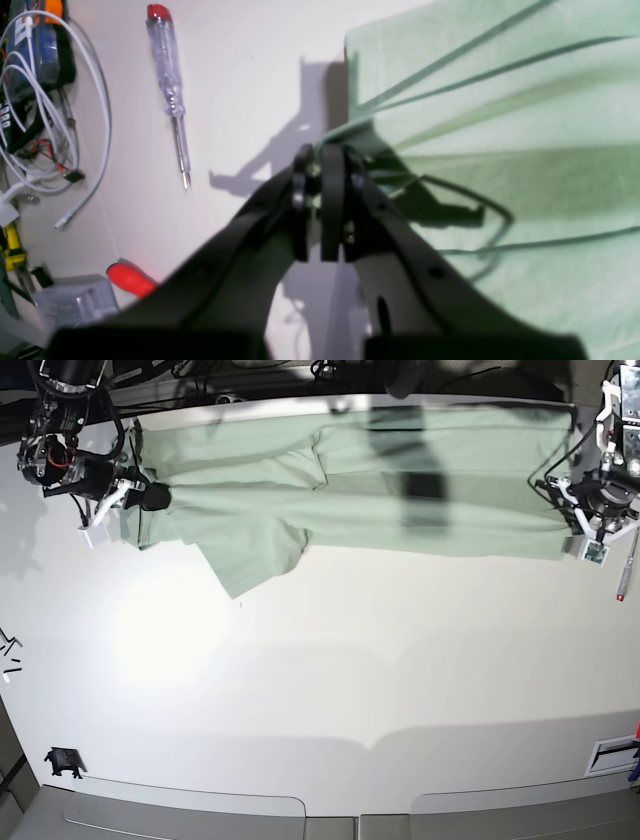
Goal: Fold the T-shirt properly
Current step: 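Hold the folded shirt edge with both grippers and adjust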
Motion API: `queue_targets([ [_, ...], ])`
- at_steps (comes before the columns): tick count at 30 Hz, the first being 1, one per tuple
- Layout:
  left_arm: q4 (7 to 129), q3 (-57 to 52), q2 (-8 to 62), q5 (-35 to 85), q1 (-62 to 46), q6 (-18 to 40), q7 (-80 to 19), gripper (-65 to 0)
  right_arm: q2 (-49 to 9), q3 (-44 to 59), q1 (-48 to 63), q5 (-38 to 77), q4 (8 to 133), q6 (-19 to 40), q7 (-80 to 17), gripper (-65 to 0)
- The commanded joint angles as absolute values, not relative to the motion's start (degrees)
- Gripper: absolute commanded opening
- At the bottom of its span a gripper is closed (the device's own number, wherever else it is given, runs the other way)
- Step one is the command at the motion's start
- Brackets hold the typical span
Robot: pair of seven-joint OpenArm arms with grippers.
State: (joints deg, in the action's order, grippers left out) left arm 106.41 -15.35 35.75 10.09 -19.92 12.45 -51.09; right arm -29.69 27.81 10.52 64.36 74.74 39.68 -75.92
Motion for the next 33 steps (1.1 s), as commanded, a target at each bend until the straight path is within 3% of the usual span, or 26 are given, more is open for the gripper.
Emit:
queue_targets([
  [1, 107.5, -16.1, 36.8, 9.5, -20.1, 12.0, -50.5, -65.0, -30.7, 28.3, 10.2, 65.3, 75.5, 40.0, -74.9, -65.0],
  [31, 107.4, -16.1, 36.7, 9.5, -21.9, 12.0, -48.4, -65.0, -29.8, 28.3, 10.2, 65.4, 75.5, 40.0, -74.8, -65.0],
  [33, 107.4, -16.1, 36.7, 9.4, -21.9, 12.0, -48.3, -57.7, -29.9, 28.3, 10.2, 66.3, 75.5, 40.0, -74.8, -61.7],
])
